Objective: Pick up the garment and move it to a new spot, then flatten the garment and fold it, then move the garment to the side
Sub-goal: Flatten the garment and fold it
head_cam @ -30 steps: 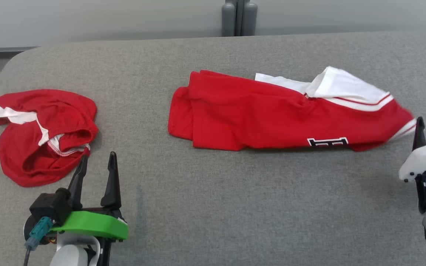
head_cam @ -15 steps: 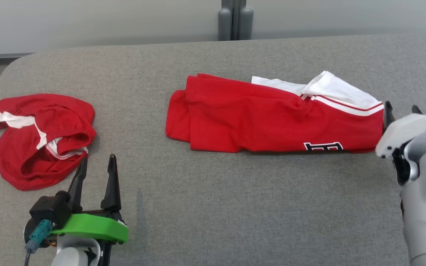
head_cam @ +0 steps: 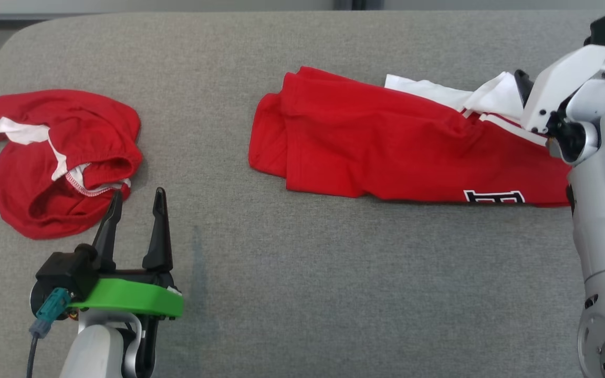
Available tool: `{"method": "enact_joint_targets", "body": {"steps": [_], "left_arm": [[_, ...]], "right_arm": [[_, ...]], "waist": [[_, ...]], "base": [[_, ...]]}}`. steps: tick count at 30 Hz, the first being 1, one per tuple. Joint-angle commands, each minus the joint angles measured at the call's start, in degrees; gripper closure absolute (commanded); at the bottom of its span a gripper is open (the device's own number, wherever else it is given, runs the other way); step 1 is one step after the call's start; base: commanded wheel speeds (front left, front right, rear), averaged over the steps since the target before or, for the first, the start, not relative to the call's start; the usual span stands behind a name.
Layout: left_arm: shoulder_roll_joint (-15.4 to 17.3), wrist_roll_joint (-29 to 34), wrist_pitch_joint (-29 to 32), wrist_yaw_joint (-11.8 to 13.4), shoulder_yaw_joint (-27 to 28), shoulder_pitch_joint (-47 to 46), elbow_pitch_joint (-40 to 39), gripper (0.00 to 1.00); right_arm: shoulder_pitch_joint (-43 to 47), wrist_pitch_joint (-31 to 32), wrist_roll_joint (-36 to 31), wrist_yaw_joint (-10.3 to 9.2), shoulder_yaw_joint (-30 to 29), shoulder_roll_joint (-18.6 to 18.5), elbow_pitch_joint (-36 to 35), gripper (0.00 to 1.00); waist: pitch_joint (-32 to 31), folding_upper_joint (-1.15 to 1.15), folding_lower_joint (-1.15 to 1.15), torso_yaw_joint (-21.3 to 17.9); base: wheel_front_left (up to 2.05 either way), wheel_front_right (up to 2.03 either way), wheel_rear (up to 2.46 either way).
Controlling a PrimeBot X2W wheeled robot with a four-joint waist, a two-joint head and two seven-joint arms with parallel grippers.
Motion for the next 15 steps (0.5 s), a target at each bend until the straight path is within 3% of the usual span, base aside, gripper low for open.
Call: {"method": "enact_joint_targets", "body": {"steps": [1, 12, 13, 14, 15], "left_arm": [[-0.1, 0.3, 0.0, -0.2, 0.1, -1.4, -0.4, 0.0], [-1.0, 0.5, 0.0, -0.6, 0.4, -3.0, -0.1, 0.0], [-1.1, 0.6, 0.0, -0.6, 0.5, -3.0, -0.1, 0.0], [-1.2, 0.7, 0.0, -0.7, 0.5, -3.1, -0.1, 0.0], [-1.3, 0.7, 0.0, -0.7, 0.5, -3.1, -0.1, 0.0]], "right_arm": [[-1.6, 0.1, -1.2, -0.06, -0.5, -0.2, 0.4, 0.0], [-5.3, 8.0, -13.3, -0.06, -4.9, -0.7, 5.3, 0.0], [-5.2, 8.7, -14.4, -0.06, -5.3, -0.6, 5.2, 0.05], [-5.1, 9.4, -15.5, -0.07, -5.7, -0.5, 4.9, 0.58], [-5.0, 9.8, -16.5, -0.07, -5.9, -0.4, 4.7, 1.0]], "waist": [[3.3, 0.0, 0.0, 2.7], [5.6, 0.0, 0.0, 5.1], [5.6, 0.0, 0.0, 5.1], [5.6, 0.0, 0.0, 5.0], [5.5, 0.0, 0.0, 4.9]], "base": [[0.0, 0.0, 0.0], [0.0, 0.0, 0.0], [0.0, 0.0, 0.0], [0.0, 0.0, 0.0], [0.0, 0.0, 0.0]]}}
